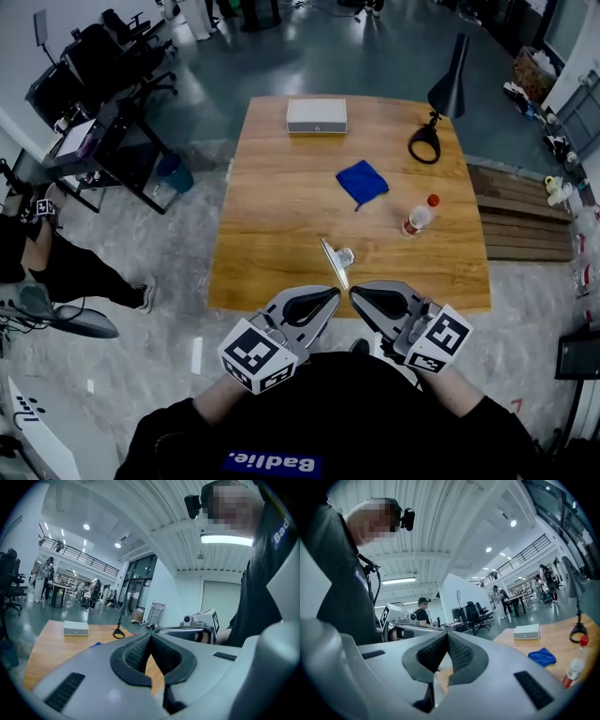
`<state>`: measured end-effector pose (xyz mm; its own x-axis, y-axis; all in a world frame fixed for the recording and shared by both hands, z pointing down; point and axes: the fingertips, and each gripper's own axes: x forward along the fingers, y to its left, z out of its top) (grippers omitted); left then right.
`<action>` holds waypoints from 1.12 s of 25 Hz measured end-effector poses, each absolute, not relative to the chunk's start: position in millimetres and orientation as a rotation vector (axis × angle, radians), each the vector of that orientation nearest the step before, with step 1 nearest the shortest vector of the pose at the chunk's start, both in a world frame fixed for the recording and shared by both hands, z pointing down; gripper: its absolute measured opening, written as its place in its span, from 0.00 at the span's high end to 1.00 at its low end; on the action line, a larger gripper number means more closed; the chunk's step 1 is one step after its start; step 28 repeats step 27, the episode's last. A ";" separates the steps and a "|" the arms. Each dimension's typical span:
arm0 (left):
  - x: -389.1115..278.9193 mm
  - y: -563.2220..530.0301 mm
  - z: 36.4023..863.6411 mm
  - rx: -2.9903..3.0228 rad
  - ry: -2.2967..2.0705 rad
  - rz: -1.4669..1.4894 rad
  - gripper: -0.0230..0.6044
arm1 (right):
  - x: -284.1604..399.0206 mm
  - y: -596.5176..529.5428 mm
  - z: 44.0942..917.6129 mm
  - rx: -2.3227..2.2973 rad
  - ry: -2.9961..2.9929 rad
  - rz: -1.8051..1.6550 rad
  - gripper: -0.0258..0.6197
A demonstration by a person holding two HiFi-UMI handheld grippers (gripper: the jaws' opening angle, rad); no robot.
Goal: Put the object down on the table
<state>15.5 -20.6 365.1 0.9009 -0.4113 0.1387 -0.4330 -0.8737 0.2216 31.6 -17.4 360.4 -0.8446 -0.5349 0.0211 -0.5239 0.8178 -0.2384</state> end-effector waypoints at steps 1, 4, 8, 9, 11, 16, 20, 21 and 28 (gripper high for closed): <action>14.9 -20.4 364.6 2.818 -0.638 0.127 0.96 | 30.8 -17.3 360.0 -0.859 2.954 -0.365 0.95; 13.3 -19.3 364.1 2.814 -0.642 0.127 0.96 | 27.5 -16.4 359.7 -0.853 2.963 -0.363 0.95; 11.4 -17.8 365.5 2.810 -0.647 0.129 0.96 | 24.3 -15.5 361.1 -0.846 2.968 -0.370 0.95; 11.1 -18.2 366.0 2.809 -0.649 0.129 0.96 | 24.2 -15.9 361.5 -0.845 2.968 -0.372 0.96; 11.1 -18.1 366.8 2.809 -0.652 0.126 0.96 | 24.8 -16.0 362.1 -0.844 2.968 -0.373 0.95; 11.2 -16.8 367.4 2.808 -0.655 0.128 0.96 | 25.3 -15.0 363.1 -0.842 2.966 -0.385 0.95; 11.9 -16.5 367.7 2.807 -0.654 0.129 0.96 | 25.0 -15.4 364.2 -0.840 2.968 -0.393 0.95; 12.3 -16.2 367.8 2.807 -0.651 0.129 0.96 | 25.3 -15.8 364.6 -0.842 2.967 -0.395 0.95; 10.8 -18.1 367.4 2.808 -0.650 0.128 0.96 | 25.9 -19.6 365.4 -0.848 2.961 -0.411 0.95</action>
